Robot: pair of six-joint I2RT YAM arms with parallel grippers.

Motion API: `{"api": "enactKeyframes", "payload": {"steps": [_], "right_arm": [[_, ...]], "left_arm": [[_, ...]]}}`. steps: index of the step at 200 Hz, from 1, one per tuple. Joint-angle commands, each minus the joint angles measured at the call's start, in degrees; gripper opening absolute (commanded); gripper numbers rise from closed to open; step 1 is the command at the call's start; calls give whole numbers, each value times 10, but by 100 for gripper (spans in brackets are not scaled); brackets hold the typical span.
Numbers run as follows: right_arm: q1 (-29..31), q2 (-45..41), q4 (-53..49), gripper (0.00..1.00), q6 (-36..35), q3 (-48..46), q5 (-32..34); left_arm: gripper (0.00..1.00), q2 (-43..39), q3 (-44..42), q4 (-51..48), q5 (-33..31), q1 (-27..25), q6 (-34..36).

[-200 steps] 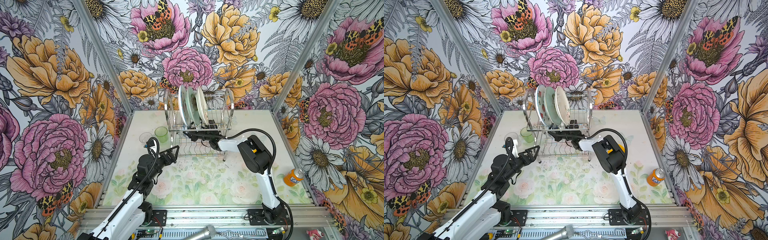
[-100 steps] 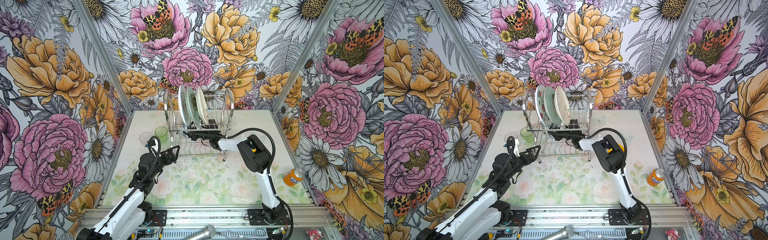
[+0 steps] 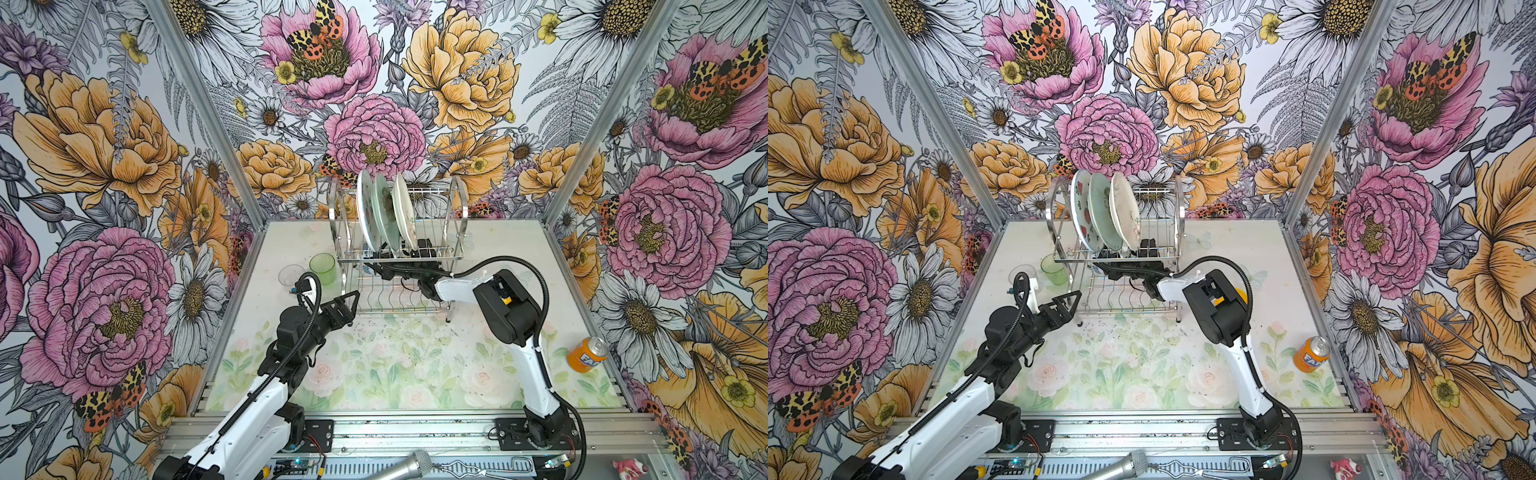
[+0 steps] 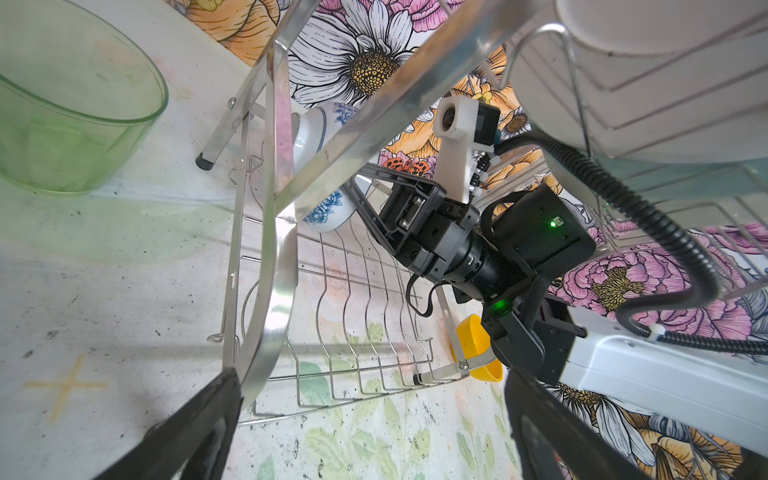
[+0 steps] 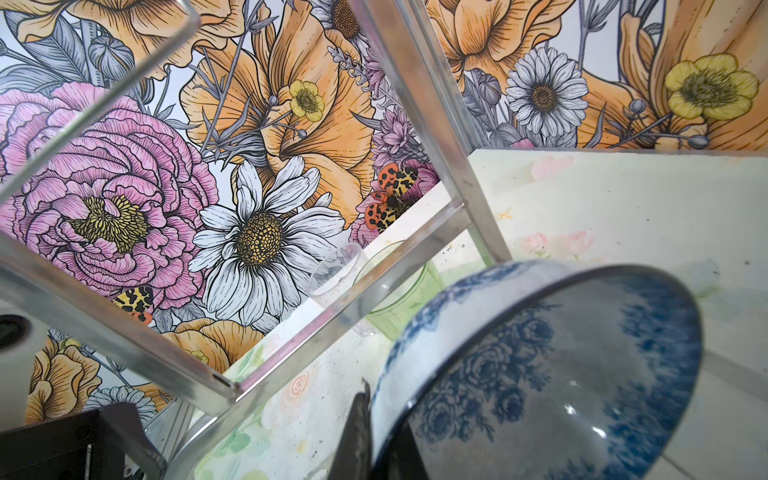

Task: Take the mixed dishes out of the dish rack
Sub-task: 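Close the right gripper on the rim of the blue-and-white bowl, then lift the blue-and-white bowl out of the rack with the right gripper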

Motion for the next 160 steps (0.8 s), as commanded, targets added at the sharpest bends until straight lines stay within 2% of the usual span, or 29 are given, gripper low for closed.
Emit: {"api": "enactKeyframes", "payload": {"steps": [1,160], "right_arm": [[4,-19,49,0,-16,-8,1],[37,-138,60,0,-68,-155,40]], "left_arm": [[99,-2,16,13,9,-6,0],[99,-29,36,-35,-8,-15,12]]}}
